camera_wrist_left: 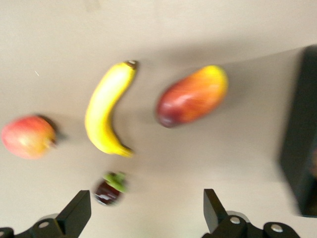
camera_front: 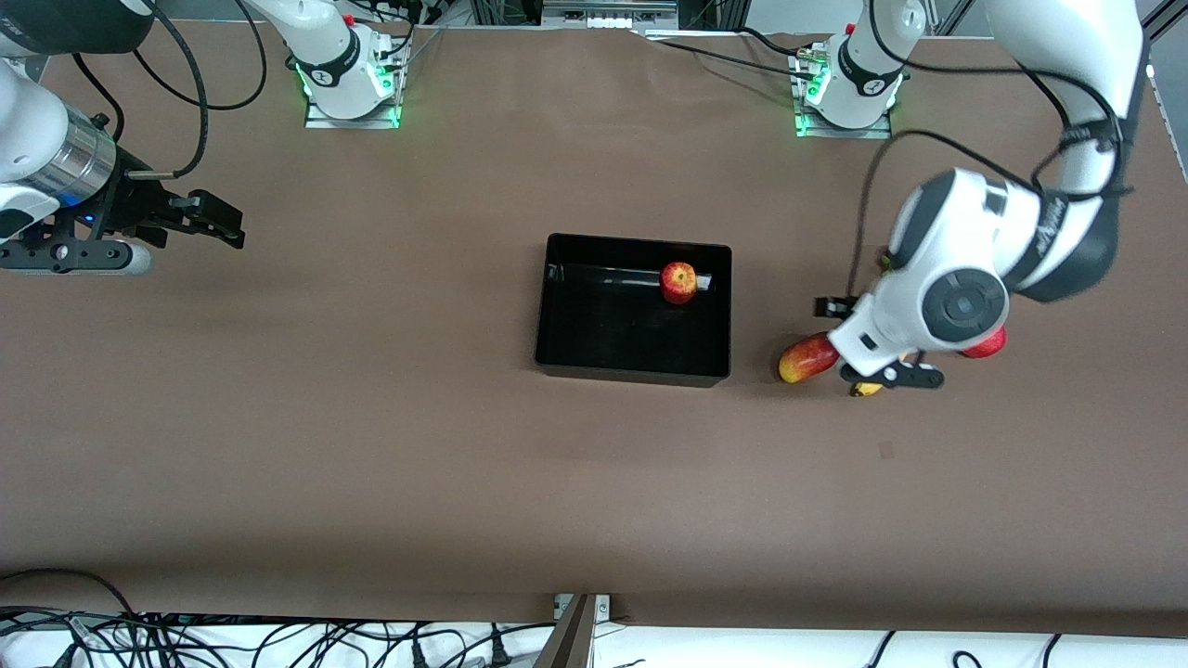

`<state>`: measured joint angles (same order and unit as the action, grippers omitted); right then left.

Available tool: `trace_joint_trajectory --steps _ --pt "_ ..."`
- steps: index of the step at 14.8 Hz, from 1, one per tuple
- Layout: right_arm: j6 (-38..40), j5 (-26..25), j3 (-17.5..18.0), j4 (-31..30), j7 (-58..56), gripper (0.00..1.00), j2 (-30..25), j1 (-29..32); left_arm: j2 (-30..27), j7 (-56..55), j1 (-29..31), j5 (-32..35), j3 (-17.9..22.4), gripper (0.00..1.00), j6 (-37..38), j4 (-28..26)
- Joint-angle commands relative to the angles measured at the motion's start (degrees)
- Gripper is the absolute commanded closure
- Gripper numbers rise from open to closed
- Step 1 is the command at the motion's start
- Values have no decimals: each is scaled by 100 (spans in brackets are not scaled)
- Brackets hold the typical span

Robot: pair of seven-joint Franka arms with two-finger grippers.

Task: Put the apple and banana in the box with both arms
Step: 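Move the left gripper to the yellow banana and grasp its stem end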

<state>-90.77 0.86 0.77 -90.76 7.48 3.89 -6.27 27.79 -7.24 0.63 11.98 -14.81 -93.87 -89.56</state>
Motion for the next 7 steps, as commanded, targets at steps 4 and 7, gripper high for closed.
trace_joint_trajectory --steps 4,7 --pt "15 -78 -6 50 -36 0 -2 -6 244 2478 894 331 -75 0 -1726 -876" --pt "15 -86 -6 41 -27 0 -2 -6 174 2833 1141 654 -75 0 -3272 -2018"
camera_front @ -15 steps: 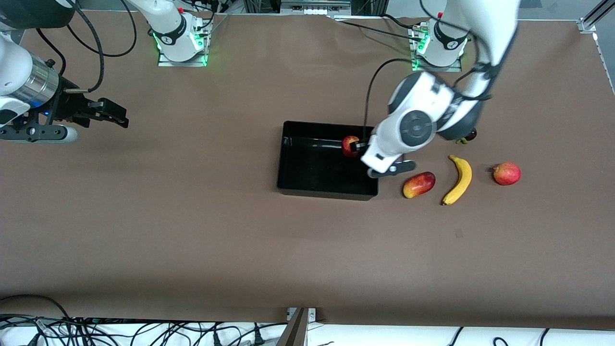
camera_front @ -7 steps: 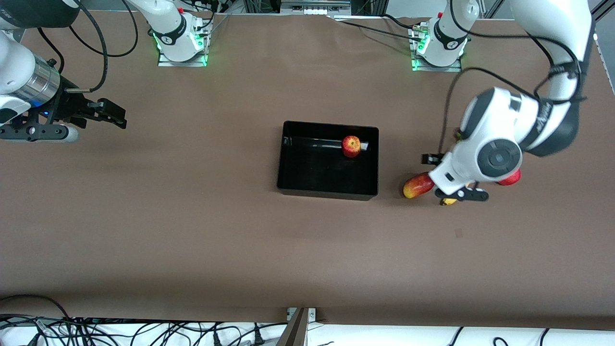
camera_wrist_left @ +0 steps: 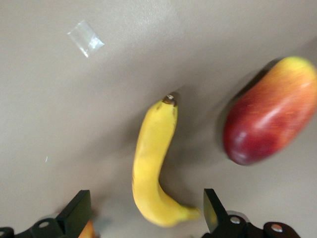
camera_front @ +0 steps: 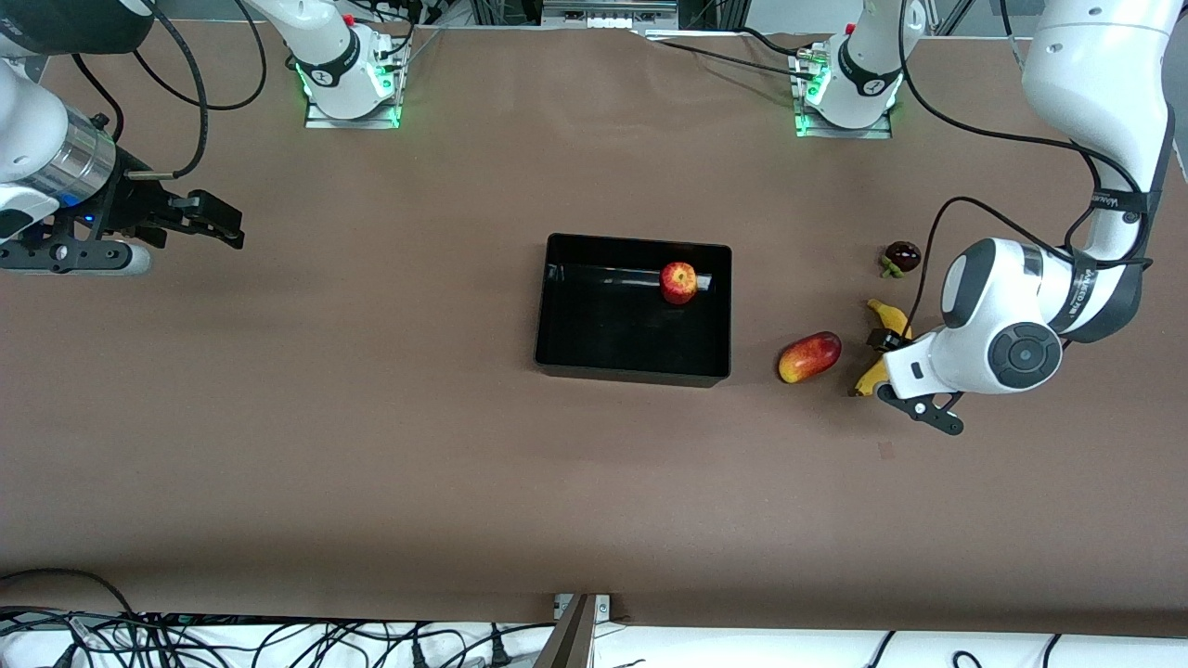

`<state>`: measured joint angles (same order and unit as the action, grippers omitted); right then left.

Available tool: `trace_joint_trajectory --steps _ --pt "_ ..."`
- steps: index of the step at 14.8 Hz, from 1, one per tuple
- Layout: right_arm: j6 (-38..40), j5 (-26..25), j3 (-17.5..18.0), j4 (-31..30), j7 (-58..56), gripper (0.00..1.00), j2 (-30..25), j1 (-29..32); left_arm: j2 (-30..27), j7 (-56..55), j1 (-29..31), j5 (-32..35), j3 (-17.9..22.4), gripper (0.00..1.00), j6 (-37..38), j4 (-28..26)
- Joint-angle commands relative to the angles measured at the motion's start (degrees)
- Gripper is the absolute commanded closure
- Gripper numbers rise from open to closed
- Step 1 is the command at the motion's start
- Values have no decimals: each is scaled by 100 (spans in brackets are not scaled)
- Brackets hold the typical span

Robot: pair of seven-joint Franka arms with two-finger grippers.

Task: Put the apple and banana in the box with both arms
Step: 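Move the left gripper to the yellow banana and grasp its stem end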

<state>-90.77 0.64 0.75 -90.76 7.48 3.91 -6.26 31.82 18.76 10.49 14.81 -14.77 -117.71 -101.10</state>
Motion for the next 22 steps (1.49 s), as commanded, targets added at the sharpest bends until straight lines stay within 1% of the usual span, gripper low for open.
trace_joint_trajectory --steps 1,2,4,5,7,8,11,13,14,15,17,19,21,22 --pt "15 -55 -4 41 -27 0 -5 -15 -221 233 216 722 -79 0 -1216 -1042" --pt "15 -64 -4 41 -27 0 -5 -16 -186 233 286 900 -79 5 -1315 -1087" --pt "15 -55 -4 41 -27 0 -5 -7 -133 242 401 945 -88 53 -1334 -1114" --pt "15 -64 -4 41 -36 0 -5 -7 -115 233 401 945 -88 68 -1334 -1123" --pt "6 -73 -4 50 -36 0 -5 -7 -115 233 401 945 -96 94 -1334 -1158" --pt "6 -73 -4 50 -36 0 -5 -7 -124 233 401 937 -114 100 -1325 -1158" --pt "15 -64 -13 41 -27 0 -5 -7 -220 242 401 936 -131 100 -1238 -1140" --pt "15 -64 -13 41 -27 0 -5 -7 -491 224 384 928 -201 100 -896 -1035" --pt "6 -64 -13 50 -27 0 -5 -7 -632 207 375 858 -315 100 -572 -861" --pt "6 -64 -13 50 -27 0 -5 -7 -677 163 375 831 -481 100 -91 -589" --pt "6 -64 -13 41 -27 0 -5 -7 -660 93 331 787 -842 100 990 148" --pt "6 -64 -13 41 -27 0 -5 -7 -634 -187 235 289 -1071 100 1652 729" --pt "6 -64 -13 50 -27 0 -5 -7 -634 -731 68 -519 -1142 100 1865 995" --pt "6 -64 -13 50 -27 0 -5 -7 -634 -1151 -81 -818 -1151 100 1874 1004"
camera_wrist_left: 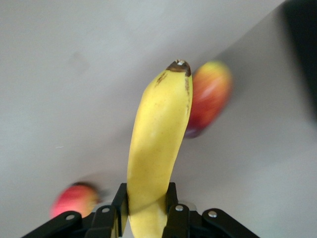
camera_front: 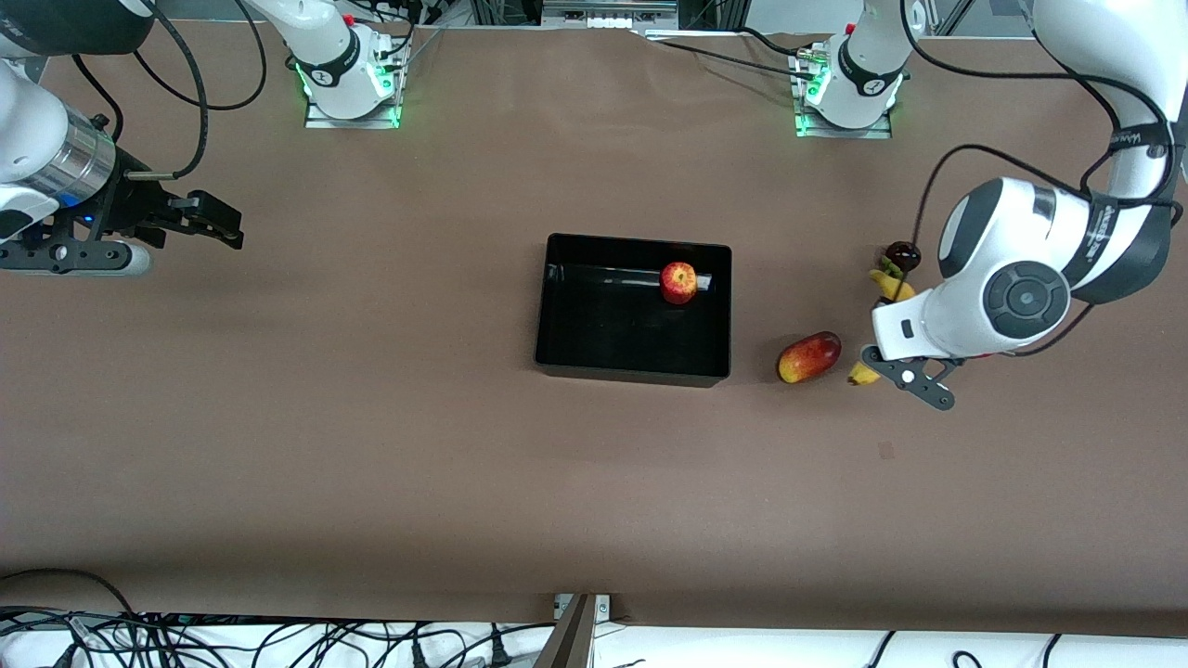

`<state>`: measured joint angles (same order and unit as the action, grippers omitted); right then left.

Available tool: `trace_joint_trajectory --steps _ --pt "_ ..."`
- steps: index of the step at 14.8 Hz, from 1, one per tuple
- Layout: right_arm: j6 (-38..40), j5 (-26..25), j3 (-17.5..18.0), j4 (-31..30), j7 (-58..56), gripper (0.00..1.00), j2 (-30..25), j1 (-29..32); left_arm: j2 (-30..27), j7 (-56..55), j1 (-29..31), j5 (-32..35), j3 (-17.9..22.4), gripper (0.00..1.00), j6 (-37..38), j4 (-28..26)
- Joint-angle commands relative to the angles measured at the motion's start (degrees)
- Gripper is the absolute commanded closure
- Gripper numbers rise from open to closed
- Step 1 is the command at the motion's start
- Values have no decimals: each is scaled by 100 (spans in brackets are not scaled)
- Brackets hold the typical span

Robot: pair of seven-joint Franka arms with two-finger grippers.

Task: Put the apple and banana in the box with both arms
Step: 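Carry the banana over the box and lower it inside with the left gripper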

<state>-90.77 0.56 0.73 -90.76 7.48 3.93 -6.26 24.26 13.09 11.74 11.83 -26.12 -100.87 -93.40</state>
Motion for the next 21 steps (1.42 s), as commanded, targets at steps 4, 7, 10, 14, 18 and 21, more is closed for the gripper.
trace_joint_trajectory --steps 4,7,10,14,18,21 --pt "7 -64 -11 49 -27 0 -7 -7 245 -2700 -1382 -743 -16 100 68 244" --pt "7 -56 -11 41 -27 0 -7 -7 509 -3968 -2060 -761 -16 100 -554 252" --pt "7 -56 -11 49 -27 0 -7 -7 913 -5110 -2632 -744 -8 100 -1458 244" --pt "7 -56 -11 50 -27 0 -7 -7 1449 -5948 -3107 -665 19 100 -2471 244" --pt "7 -56 -3 41 -27 0 -7 -7 1775 -6099 -3301 -560 80 100 -2684 209" --pt "7 -56 -3 50 -19 0 -7 -7 1942 -6116 -3301 -524 89 98 -2675 208"
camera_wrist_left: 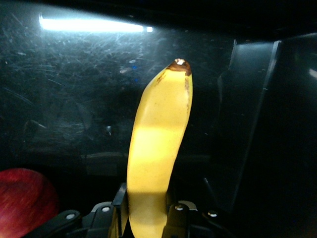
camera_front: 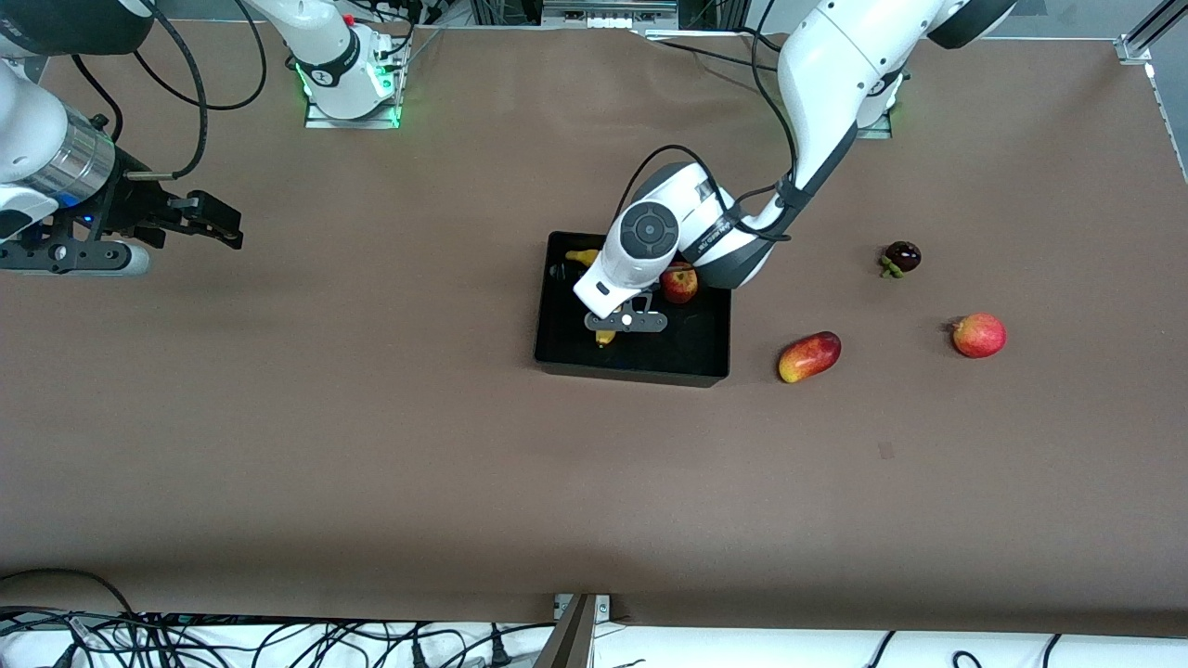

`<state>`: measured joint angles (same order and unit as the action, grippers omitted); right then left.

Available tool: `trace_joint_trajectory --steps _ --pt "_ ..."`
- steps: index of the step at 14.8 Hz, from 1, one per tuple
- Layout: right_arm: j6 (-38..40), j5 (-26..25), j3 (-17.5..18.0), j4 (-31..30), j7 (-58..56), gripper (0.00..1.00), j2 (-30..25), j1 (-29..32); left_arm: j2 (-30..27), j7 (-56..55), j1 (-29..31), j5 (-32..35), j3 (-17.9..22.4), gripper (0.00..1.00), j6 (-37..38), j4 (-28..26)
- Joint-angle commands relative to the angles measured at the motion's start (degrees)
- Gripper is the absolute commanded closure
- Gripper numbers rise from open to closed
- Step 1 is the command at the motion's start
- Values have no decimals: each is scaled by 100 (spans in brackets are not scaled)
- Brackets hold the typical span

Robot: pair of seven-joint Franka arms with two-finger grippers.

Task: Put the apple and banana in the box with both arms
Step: 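Open the left gripper to release the banana and lift away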

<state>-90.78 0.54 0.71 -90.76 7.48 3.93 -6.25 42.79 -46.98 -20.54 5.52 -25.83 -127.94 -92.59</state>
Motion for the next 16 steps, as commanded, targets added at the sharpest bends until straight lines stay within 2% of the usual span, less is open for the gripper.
trace_joint_trajectory --steps 1,2,4,7,9,11,14,16 --pt "8 -54 0 49 -27 0 -7 -8 72 -118 -47 99 60 49 67 136" --pt "8 -54 -9 49 -19 0 -7 -8 28 -127 -11 107 60 0 103 136" --pt "8 -54 -9 41 -19 0 -7 -8 -217 -145 102 99 60 0 208 144" --pt "8 -54 -1 41 -19 0 -7 -8 -936 -136 576 72 43 0 1041 214" --pt "8 -54 -9 49 -27 0 -7 -8 -1333 -57 936 98 34 0 1830 372" --pt "16 -54 0 49 -27 0 -7 -17 -1518 83 1218 107 43 0 2744 775" --pt "8 -63 0 49 -27 0 -7 -17 -1536 1291 1902 116 52 0 4063 1601" --pt "8 -63 0 49 -27 0 -7 -17 -1589 2128 2325 133 52 0 4487 1805"
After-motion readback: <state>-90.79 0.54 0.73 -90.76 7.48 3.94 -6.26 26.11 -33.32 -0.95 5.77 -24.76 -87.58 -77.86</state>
